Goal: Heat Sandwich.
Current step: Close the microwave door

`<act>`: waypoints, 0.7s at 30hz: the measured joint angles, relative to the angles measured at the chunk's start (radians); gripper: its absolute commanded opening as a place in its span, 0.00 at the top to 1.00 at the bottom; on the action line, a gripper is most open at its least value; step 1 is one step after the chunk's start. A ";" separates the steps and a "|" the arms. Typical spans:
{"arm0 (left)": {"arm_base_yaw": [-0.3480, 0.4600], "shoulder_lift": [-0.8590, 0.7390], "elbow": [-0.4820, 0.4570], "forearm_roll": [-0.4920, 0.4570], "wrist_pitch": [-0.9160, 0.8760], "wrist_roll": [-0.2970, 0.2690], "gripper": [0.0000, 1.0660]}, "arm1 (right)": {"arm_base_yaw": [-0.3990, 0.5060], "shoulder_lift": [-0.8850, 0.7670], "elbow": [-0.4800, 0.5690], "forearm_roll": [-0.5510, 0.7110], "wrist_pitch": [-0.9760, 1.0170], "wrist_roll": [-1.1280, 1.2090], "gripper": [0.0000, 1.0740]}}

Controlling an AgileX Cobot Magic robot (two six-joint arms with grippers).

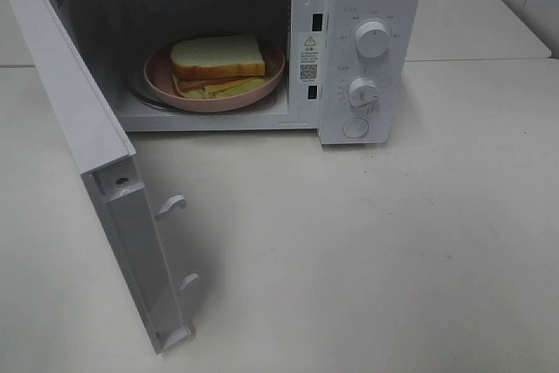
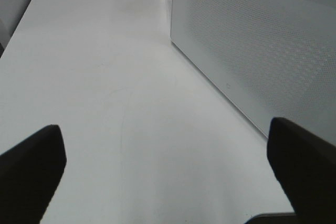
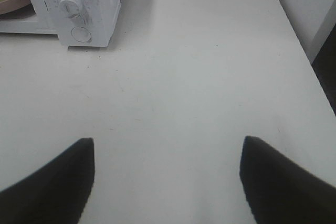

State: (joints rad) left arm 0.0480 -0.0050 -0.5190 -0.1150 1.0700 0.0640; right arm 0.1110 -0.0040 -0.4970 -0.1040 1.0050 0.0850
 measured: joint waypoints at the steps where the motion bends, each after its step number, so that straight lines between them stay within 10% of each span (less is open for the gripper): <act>1: 0.000 0.000 0.000 0.000 0.000 0.000 0.06 | 0.000 0.000 0.000 0.000 0.000 0.000 0.31; 21: 0.000 0.000 0.000 0.000 0.000 0.000 0.06 | 0.000 0.000 0.000 0.000 0.000 0.000 0.31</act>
State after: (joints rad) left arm 0.0480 -0.0050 -0.5190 -0.1150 1.0700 0.0640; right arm 0.1110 -0.0040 -0.4970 -0.1040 1.0050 0.0850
